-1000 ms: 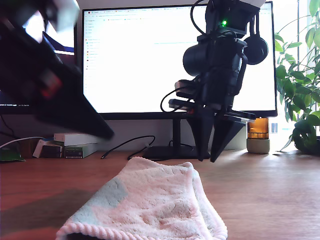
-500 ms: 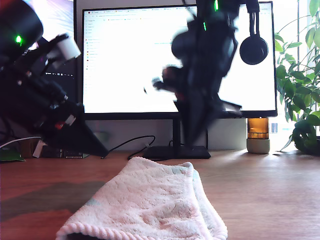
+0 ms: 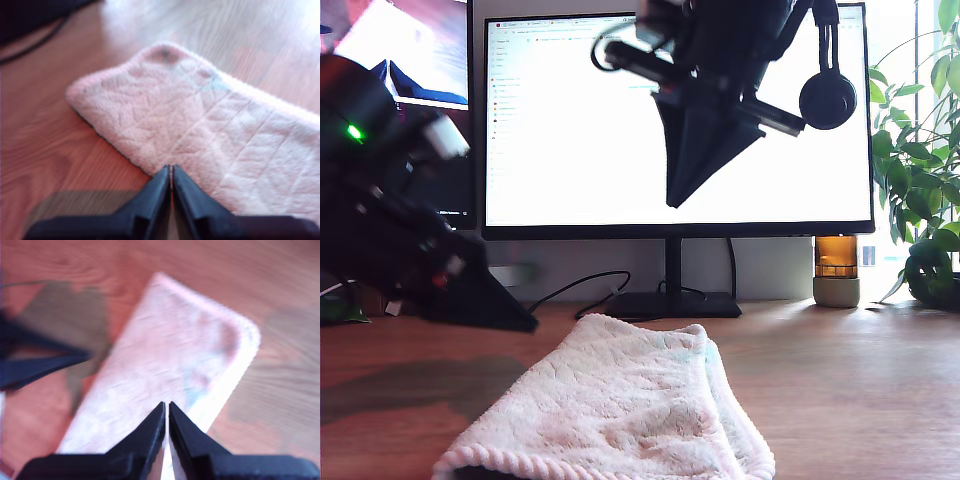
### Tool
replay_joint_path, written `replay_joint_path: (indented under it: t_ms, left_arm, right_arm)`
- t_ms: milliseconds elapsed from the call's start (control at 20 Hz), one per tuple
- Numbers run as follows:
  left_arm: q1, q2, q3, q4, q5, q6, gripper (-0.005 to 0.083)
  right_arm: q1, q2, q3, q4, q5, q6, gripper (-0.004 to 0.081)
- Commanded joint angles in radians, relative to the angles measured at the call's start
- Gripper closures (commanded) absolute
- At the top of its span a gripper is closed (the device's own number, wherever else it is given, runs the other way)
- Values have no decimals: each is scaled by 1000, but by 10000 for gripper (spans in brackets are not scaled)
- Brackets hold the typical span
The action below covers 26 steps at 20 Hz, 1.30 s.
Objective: Fold the tea towel to a neat square and place it to the right
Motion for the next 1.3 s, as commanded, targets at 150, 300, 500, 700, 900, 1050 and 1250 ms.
replay_joint_path:
  t_ms: [150,300,500,700,900,1050,1250]
  left_arm:
    - [4,100,74,27,13,44,795]
    - [6,150,105,39,22,53,795]
    - [8,204,134,66,75,53,795]
    - [8,221,141,106,80,53,795]
    - [8,248,142,112,80,53,795]
    - [8,291,143,128,88,49,795]
    - [8,334,147,139,87,44,795]
  right_arm:
    - [90,-103,-151,108,73,92,781]
    - [143,-153,-262,196,84,119,781]
    - [169,-167,-367,209,42,181,781]
    - [172,-167,-426,291,-50,259,781]
    - [143,-167,-439,292,-86,373,781]
    - [105,-166,-439,217,-138,417,781]
    - [77,-165,-439,148,-163,428,637]
